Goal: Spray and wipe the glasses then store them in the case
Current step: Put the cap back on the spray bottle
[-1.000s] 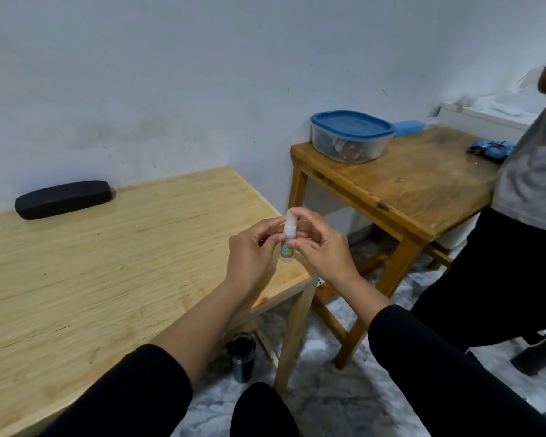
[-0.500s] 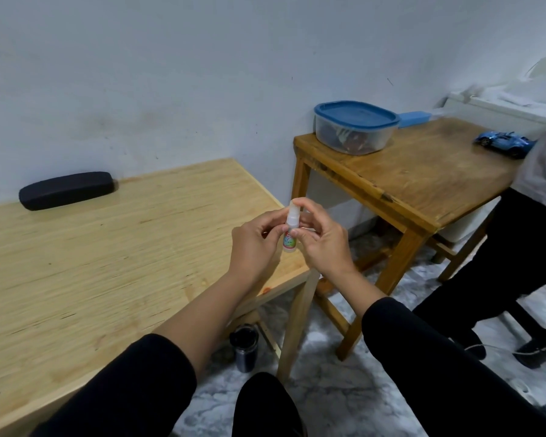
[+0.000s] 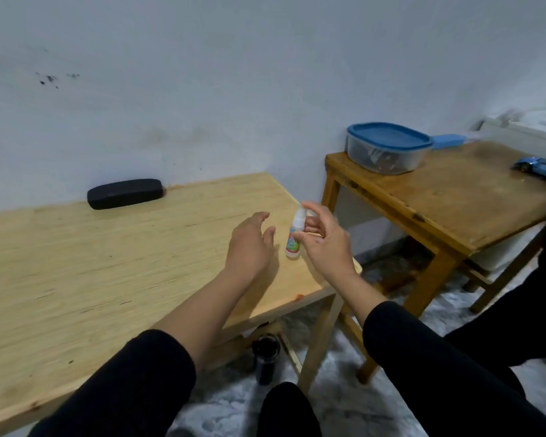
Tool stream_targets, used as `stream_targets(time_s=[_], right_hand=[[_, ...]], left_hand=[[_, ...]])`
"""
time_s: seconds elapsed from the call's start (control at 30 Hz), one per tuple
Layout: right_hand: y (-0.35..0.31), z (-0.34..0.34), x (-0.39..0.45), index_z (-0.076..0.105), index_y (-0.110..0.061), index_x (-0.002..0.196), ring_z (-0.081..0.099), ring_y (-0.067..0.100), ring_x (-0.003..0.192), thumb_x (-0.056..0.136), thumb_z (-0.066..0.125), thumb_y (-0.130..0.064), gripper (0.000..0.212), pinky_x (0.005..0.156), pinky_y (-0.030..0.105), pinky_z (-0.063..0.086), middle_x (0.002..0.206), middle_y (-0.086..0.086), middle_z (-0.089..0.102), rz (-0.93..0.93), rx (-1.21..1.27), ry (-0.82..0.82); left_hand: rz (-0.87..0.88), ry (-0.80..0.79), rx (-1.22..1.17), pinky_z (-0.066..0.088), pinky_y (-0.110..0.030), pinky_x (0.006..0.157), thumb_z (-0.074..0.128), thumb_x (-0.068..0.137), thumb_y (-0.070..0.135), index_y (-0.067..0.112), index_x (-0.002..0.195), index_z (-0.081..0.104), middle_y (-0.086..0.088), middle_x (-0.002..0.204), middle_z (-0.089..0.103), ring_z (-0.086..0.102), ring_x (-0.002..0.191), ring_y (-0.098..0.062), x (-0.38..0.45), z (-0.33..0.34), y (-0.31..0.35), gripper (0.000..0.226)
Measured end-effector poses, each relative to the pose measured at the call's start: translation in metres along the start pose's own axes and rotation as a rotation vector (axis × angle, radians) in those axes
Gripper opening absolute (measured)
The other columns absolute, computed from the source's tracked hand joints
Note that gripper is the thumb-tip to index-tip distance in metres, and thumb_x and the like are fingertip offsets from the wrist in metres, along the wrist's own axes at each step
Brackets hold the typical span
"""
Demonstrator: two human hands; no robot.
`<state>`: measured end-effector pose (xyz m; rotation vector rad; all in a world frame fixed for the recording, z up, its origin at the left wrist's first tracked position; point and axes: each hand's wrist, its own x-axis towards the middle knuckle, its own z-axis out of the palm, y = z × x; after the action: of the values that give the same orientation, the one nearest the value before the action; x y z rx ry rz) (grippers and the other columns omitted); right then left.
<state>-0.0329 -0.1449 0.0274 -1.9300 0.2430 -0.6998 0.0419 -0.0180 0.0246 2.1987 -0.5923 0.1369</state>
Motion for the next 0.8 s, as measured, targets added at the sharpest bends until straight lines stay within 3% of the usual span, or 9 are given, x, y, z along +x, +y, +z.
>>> stream_targets(time_s=[0.1, 0.33, 0.53, 0.8], right_hand=[[-0.011, 0.025, 0.009, 0.054, -0.043, 0.113, 0.066, 0.005, 0.087, 0.077, 0.072, -0.006, 0.055, 0.079, 0.019, 0.054, 0.097, 0.0, 0.066, -0.017, 0.027, -0.035], [-0.038, 0.092, 0.03, 0.055, -0.036, 0.117, 0.064, 0.009, 0.087, 0.078, 0.071, -0.007, 0.052, 0.066, 0.004, 0.048, 0.096, 0.0, 0.065, -0.016, 0.055, -0.127], [-0.05, 0.147, 0.051, 0.054, -0.036, 0.118, 0.061, 0.006, 0.083, 0.078, 0.071, -0.009, 0.051, 0.06, 0.0, 0.042, 0.098, 0.0, 0.064, 0.007, 0.061, -0.184], [-0.051, 0.207, 0.098, 0.052, -0.031, 0.121, 0.056, 0.004, 0.08, 0.082, 0.066, -0.004, 0.049, 0.051, -0.002, 0.039, 0.105, 0.005, 0.06, 0.035, 0.031, -0.211]], left_hand=[[-0.064, 0.017, 0.143, 0.035, -0.033, 0.102, 0.048, 0.094, 0.023, 0.011, 0.132, 0.046, -0.01, 0.134, 0.052, 0.044, 0.126, -0.026, 0.007, -0.027, -0.027, 0.04], [-0.275, 0.055, 0.367, 0.037, -0.036, 0.104, 0.04, 0.096, 0.025, 0.004, 0.133, 0.04, -0.015, 0.136, 0.046, 0.042, 0.125, -0.027, 0.01, -0.092, -0.096, 0.043], [-0.385, 0.029, 0.42, 0.027, -0.04, 0.112, 0.031, 0.098, 0.023, 0.001, 0.136, 0.035, -0.017, 0.143, 0.038, 0.03, 0.136, -0.03, 0.014, -0.121, -0.147, 0.044], [-0.366, 0.075, 0.463, 0.017, -0.035, 0.115, 0.03, 0.099, 0.025, 0.004, 0.14, 0.034, -0.014, 0.149, 0.034, 0.025, 0.14, -0.027, 0.017, -0.122, -0.173, 0.047]])
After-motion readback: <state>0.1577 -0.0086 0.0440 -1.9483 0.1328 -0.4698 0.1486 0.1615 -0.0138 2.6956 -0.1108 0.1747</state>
